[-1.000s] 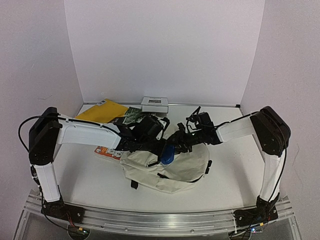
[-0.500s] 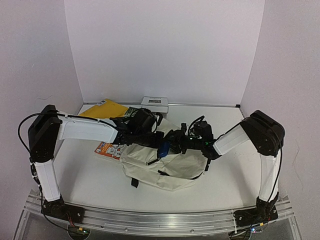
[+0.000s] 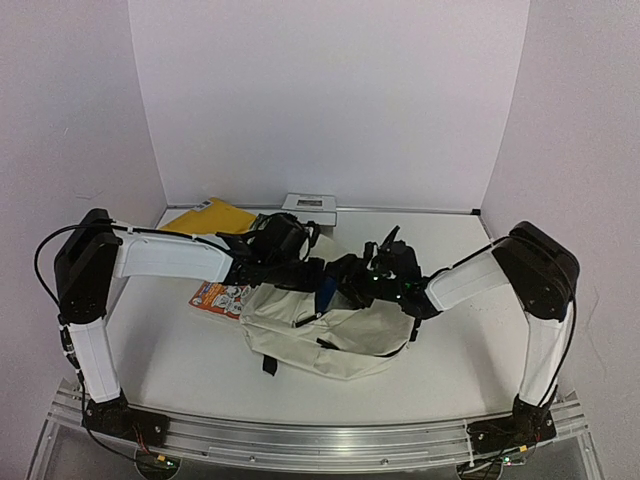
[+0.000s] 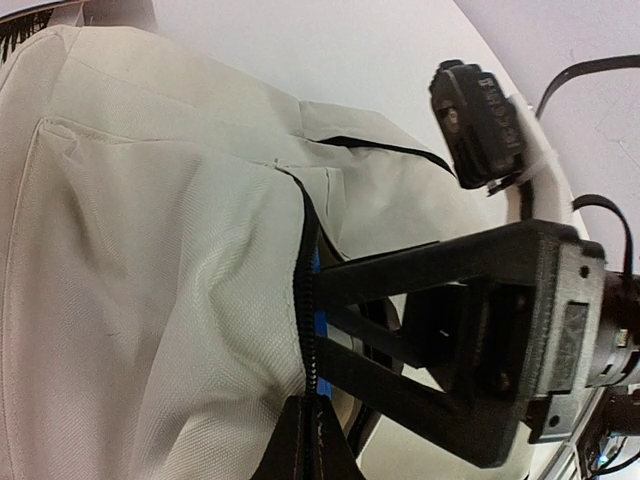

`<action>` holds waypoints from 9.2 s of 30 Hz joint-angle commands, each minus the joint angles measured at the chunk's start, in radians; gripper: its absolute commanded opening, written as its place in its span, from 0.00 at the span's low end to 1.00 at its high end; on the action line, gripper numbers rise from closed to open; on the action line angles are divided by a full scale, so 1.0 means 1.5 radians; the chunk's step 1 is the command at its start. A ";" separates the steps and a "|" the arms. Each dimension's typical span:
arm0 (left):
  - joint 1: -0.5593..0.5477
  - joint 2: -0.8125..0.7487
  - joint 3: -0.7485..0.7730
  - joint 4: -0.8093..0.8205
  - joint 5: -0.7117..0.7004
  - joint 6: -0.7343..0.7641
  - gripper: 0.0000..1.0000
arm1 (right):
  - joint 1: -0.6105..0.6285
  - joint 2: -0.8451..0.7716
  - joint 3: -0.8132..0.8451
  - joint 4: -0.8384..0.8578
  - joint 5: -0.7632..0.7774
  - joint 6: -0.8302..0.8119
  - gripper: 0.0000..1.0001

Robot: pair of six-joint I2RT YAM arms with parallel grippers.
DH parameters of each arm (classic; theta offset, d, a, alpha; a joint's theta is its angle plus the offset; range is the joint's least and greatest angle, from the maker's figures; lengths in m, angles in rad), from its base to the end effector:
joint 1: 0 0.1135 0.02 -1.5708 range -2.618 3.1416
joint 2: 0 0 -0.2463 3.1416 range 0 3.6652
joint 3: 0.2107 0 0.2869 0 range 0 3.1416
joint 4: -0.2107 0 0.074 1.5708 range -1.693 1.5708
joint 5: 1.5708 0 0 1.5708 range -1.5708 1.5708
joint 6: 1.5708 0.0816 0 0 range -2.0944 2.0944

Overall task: Pack the student bag
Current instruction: Place the stationery in the student bag, then zip the student bag at the center of the board.

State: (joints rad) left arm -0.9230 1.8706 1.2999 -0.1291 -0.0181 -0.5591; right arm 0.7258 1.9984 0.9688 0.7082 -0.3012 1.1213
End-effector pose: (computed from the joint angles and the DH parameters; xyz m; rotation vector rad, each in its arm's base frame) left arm 0.2910 -0.3821 0.1475 0.4220 2.3491 -0.7337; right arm 0.3297 0.3249 0.0801 0.1946 2.1861 1.4545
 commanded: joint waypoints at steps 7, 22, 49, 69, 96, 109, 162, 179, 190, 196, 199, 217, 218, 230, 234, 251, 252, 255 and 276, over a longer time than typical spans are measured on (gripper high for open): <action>0.011 -0.038 0.011 0.021 0.008 0.009 0.00 | 0.009 -0.134 0.003 -0.209 0.054 -0.098 0.72; 0.011 -0.031 0.020 0.017 0.010 0.016 0.00 | 0.020 -0.054 0.038 -0.182 -0.031 -0.090 0.36; 0.011 -0.035 0.008 0.018 0.028 0.018 0.00 | 0.055 -0.031 0.027 0.016 -0.011 -0.170 0.48; 0.010 -0.014 0.027 -0.004 0.064 0.052 0.00 | 0.051 -0.174 -0.043 -0.354 0.143 -0.196 0.59; 0.009 -0.082 0.032 -0.018 -0.007 0.068 0.00 | 0.018 -0.248 0.119 -0.368 0.146 -0.248 0.00; -0.006 -0.123 0.045 -0.052 -0.128 0.089 0.00 | 0.050 -0.287 0.128 -0.400 0.127 -0.290 0.00; 0.094 -0.176 -0.130 -0.060 0.158 -0.043 0.76 | 0.203 -0.298 0.125 -0.658 0.132 -0.448 0.43; 0.095 -0.204 -0.256 -0.122 0.149 -0.201 0.79 | 0.290 -0.055 0.317 -0.851 0.351 -0.724 0.37; 0.095 -0.165 -0.336 0.040 0.228 -0.293 0.71 | 0.316 -0.003 0.308 -0.843 0.435 -0.808 0.29; 0.096 -0.143 -0.339 0.065 0.230 -0.308 0.59 | 0.326 0.016 0.301 -0.828 0.433 -0.819 0.26; 0.095 -0.139 -0.339 0.059 0.224 -0.309 0.54 | 0.327 0.033 0.298 -0.822 0.453 -0.823 0.19; 0.095 -0.130 -0.321 0.000 0.161 -0.286 0.00 | 0.327 -0.023 0.253 -0.723 0.593 -0.755 0.00; 0.095 -0.132 -0.318 -0.010 0.156 -0.280 0.00 | 0.327 -0.030 0.250 -0.719 0.613 -0.753 0.00; 0.095 -0.145 -0.233 -0.126 0.051 -0.144 0.00 | 0.260 -0.102 0.248 -0.707 0.612 -0.580 0.00; 0.096 -0.150 -0.211 -0.143 0.008 -0.101 0.00 | 0.194 -0.128 0.229 -0.677 0.514 -0.557 0.00; 0.019 -0.249 -0.141 -0.112 -0.120 0.138 0.74 | 0.112 -0.191 0.206 -0.571 0.198 -0.502 0.00; 0.009 -0.252 -0.142 -0.099 -0.122 0.154 0.75 | 0.111 -0.192 0.206 -0.570 0.191 -0.499 0.00; -0.037 -0.252 -0.176 0.035 -0.063 0.190 0.75 | 0.109 -0.200 0.204 -0.561 0.177 -0.475 0.00; -0.093 -0.045 -0.182 0.298 -0.049 0.113 0.44 | 0.091 -0.227 0.175 -0.529 0.176 -0.400 0.00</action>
State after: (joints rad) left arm -1.0554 1.7596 1.0035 0.2554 -0.0105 -0.3588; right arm 0.8680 1.7287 1.2263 -0.1799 -0.0322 0.4953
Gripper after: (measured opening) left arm 0.455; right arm 0.006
